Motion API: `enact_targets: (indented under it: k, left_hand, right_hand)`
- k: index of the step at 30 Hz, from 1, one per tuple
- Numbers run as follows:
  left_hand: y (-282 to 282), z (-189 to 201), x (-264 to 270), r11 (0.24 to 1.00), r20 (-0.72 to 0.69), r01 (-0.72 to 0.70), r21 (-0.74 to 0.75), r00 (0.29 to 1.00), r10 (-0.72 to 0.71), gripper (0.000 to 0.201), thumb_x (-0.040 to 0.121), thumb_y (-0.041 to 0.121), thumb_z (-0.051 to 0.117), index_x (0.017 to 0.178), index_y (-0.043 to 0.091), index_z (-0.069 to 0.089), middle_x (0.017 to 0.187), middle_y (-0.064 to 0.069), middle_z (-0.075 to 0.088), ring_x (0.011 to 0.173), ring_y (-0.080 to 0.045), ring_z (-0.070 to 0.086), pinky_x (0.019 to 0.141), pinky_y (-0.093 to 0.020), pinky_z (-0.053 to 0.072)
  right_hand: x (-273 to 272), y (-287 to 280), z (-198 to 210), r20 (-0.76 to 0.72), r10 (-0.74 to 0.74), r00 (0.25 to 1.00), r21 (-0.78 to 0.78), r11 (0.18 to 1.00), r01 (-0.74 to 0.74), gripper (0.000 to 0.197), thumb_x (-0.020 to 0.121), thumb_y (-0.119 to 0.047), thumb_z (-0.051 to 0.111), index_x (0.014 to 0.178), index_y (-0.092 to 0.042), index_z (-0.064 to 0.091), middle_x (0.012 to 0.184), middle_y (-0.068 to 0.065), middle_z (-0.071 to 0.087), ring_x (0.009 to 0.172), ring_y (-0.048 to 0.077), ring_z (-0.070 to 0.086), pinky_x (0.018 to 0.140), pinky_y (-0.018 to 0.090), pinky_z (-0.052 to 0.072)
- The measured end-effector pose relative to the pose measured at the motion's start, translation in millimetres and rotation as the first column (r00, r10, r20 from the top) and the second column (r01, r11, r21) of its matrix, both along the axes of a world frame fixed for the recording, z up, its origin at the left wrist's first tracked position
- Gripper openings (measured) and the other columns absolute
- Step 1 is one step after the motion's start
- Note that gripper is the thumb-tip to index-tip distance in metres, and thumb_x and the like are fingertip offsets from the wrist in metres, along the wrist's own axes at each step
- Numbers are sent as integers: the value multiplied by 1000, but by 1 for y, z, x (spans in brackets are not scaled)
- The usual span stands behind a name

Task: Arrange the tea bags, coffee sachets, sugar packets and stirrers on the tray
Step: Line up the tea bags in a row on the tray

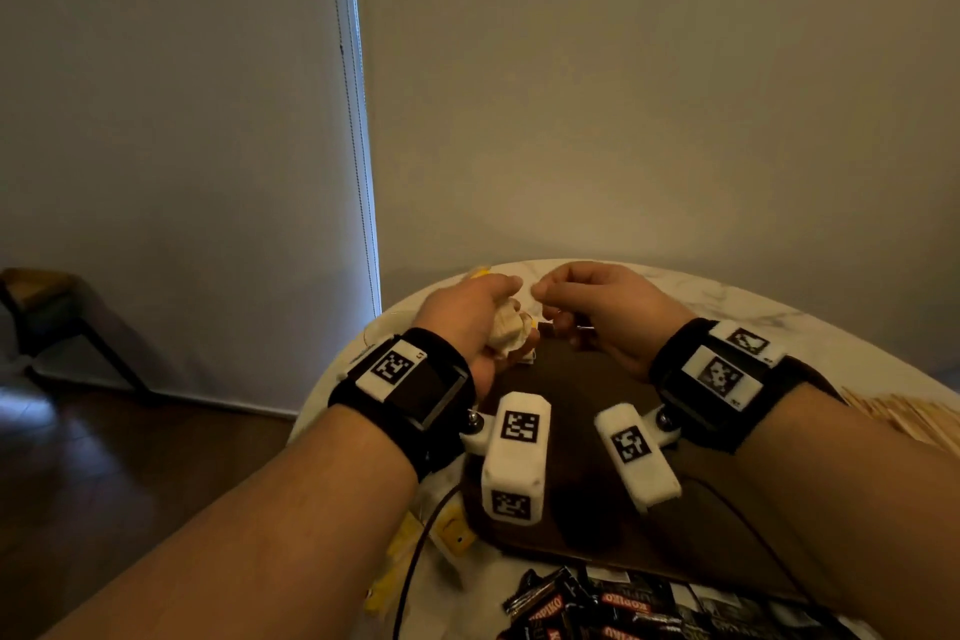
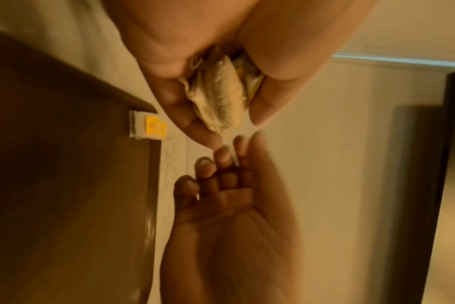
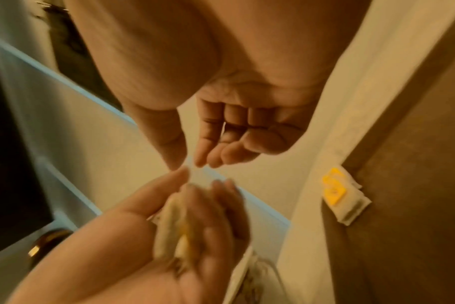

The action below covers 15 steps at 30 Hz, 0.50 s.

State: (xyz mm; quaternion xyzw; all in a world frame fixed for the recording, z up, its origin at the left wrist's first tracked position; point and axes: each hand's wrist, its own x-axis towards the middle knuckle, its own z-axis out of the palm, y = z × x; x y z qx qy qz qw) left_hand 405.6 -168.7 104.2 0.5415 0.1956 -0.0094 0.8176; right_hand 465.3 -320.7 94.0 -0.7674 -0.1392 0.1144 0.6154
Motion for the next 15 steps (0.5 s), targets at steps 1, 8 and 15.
enact_targets:
  k: [1, 8, 15]
  left_hand:
    - [-3, 0, -4, 1000, -4, 0, -26, 1000, 0, 10, 98, 19, 68, 102, 10, 65, 87, -11, 70, 55, -21, 68, 62, -35, 58]
    - [-11, 2, -36, 982, -46, -18, -187, 999, 9, 38, 101, 33, 61, 128, 7, 63, 93, -13, 72, 76, -28, 70, 76, -37, 57]
    - [-10, -5, -53, 996, -27, 38, -86, 999, -41, 27, 104, 29, 57, 123, 12, 65, 93, -11, 70, 81, -28, 69, 67, -41, 59]
  right_hand:
    - [-13, -1, 6, 71, 59, 996, -32, 998, -57, 14, 90, -28, 76, 92, -14, 73, 75, -1, 67, 69, 16, 58, 58, 26, 44]
    - [-61, -1, 13, 291, 133, 948, -321, 947, -35, 29, 73, -32, 91, 96, -27, 75, 75, -10, 65, 62, -1, 56, 63, 18, 44]
    - [-64, -1, 7, 156, 127, 979, -379, 923, -59, 36, 71, -45, 90, 98, -27, 76, 85, -4, 75, 67, 6, 62, 59, 23, 45]
